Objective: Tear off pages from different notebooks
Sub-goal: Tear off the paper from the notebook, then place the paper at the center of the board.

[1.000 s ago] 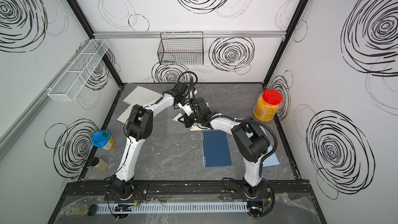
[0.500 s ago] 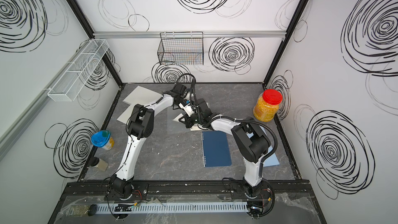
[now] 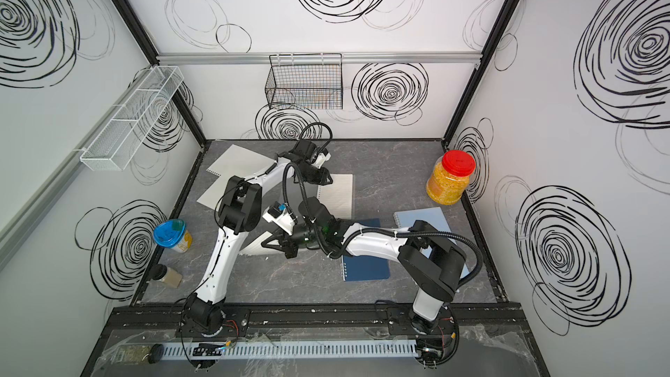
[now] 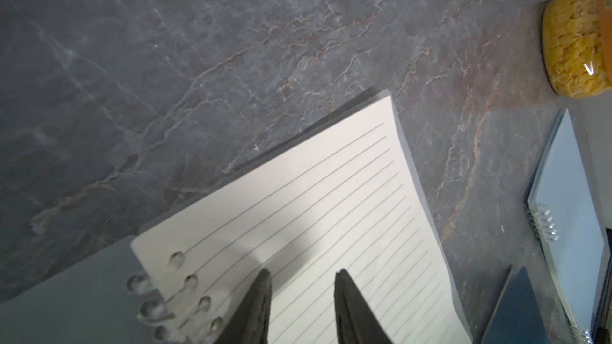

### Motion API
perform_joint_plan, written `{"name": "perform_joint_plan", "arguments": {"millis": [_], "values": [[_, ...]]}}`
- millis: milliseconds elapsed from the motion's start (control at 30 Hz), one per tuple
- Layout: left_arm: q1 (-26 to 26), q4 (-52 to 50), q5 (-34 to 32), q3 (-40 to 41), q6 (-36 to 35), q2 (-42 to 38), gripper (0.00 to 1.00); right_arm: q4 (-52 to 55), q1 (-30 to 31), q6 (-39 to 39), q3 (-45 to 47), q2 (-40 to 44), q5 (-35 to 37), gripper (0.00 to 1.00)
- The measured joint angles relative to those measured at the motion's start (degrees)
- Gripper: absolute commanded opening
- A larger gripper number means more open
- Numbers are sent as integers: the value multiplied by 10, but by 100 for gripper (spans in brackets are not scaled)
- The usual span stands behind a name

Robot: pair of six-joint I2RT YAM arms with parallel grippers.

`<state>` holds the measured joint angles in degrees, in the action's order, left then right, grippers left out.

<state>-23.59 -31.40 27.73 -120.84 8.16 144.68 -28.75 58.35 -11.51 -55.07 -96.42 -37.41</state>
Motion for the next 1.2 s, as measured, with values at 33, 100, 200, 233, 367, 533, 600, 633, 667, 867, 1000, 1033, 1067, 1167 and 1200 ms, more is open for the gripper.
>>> {"name": "perform_joint_plan", "arguments": {"millis": [33, 100, 200, 233, 367, 533, 600, 633, 667, 867, 1000, 1033, 1067, 1167, 1200], "values": [[0, 0, -1, 0, 0, 0, 36, -4, -8, -5, 0, 0, 3, 0], [0, 1, -2, 0, 0, 0, 36, -6, -29, -16, 0, 0, 5, 0], [0, 3, -2, 0, 1, 0, 37, -8, -69, -38, 0, 0, 4, 0], [0, 3, -3, 0, 2, -1, 39, -9, -80, -44, 0, 0, 4, 0], [-3, 2, -15, 6, 4, -11, 44, -20, -119, -67, 4, 1, 12, 0], [-1, -3, -26, 8, 2, -38, 49, -19, -140, -82, 21, 15, 26, 0], [5, -2, -29, 8, 2, -62, 50, -17, -148, -84, 26, 26, 33, 0], [8, -2, -30, 8, 2, -74, 50, -16, -151, -85, 27, 32, 35, 0], [13, -1, -32, 9, 2, -90, 50, -15, -156, -86, 27, 37, 38, 0], [61, 67, -31, 111, 7, -244, 52, -7, -190, -90, 27, 60, 50, 0], [104, 152, -16, 245, 26, -351, 53, 9, -209, -90, 27, 62, 50, 0], [115, 175, -10, 277, 33, -371, 53, 15, -213, -90, 26, 62, 50, 0], [126, 199, -4, 313, 40, -389, 53, 20, -217, -90, 24, 62, 50, 0], [157, 272, 19, 420, 61, -435, 54, 33, -225, -90, 11, 60, 47, 0], [166, 296, 28, 458, 68, -450, 54, 39, -228, -90, 1, 57, 45, 0]]}}
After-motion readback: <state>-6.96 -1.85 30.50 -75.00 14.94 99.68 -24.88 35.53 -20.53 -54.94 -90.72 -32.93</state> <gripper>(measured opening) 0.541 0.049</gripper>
